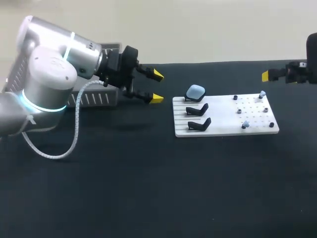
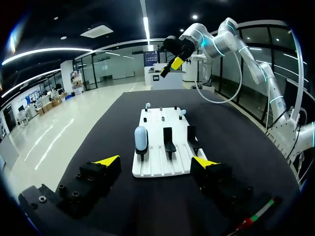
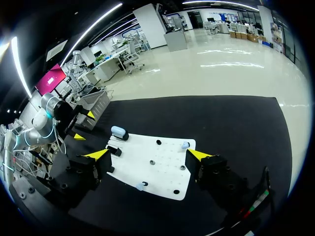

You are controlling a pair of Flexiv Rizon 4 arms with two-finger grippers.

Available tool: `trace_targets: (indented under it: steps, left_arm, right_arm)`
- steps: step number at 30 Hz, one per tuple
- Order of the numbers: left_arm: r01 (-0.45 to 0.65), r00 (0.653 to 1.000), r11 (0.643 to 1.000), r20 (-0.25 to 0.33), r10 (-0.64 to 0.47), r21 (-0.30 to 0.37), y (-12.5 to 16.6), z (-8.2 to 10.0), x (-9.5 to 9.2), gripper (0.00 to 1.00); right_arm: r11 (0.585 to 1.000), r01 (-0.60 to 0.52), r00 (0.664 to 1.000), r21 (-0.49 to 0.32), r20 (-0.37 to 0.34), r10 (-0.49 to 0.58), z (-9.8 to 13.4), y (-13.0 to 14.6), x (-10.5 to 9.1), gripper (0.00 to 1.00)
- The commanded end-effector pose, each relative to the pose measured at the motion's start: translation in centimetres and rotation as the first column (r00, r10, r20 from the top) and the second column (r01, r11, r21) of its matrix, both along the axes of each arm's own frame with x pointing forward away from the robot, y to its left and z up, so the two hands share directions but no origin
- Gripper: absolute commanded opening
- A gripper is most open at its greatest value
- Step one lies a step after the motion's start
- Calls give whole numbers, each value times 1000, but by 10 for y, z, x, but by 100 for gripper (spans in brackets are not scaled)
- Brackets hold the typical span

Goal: Pick up each earbud case from the left stands, insert the matching earbuds, close the lid, and place the case in the box.

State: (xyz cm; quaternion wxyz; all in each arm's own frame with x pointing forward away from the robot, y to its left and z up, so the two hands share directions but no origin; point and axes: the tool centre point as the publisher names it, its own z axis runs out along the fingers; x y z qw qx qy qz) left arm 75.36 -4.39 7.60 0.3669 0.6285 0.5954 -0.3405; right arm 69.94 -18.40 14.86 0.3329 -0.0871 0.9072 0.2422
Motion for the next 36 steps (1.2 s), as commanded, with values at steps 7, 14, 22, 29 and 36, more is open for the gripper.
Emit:
trace_targets:
  steps: [7, 14, 22, 29, 36]
  left_arm:
    - [52, 996, 999, -72, -53, -16, -24, -14, 19, 100]
    - [45, 993, 998, -109, -51, -52, -27, -19, 22, 100]
    - [45, 988, 996, -143, -56, -80, -34, -23, 26, 100]
    - [56, 986, 995, -155, -67, -79, -40, -25, 31, 100]
    - [62, 980, 995, -184, -75, -77, -43, -26, 32, 98]
  right_arm:
    - [1000, 1, 1000, -2, 0, -1, 1, 0, -1, 100]
    - [1000, 1, 1000, -2, 0, -1, 1, 0, -1, 100]
    - [1000, 1, 1000, -2, 0, -1, 1, 0, -1, 100]
    - [1000, 1, 1000, -2, 0, -1, 1, 0, -1, 100]
    - [1000, 1, 1000, -2, 0, -1, 1, 0, -1, 100]
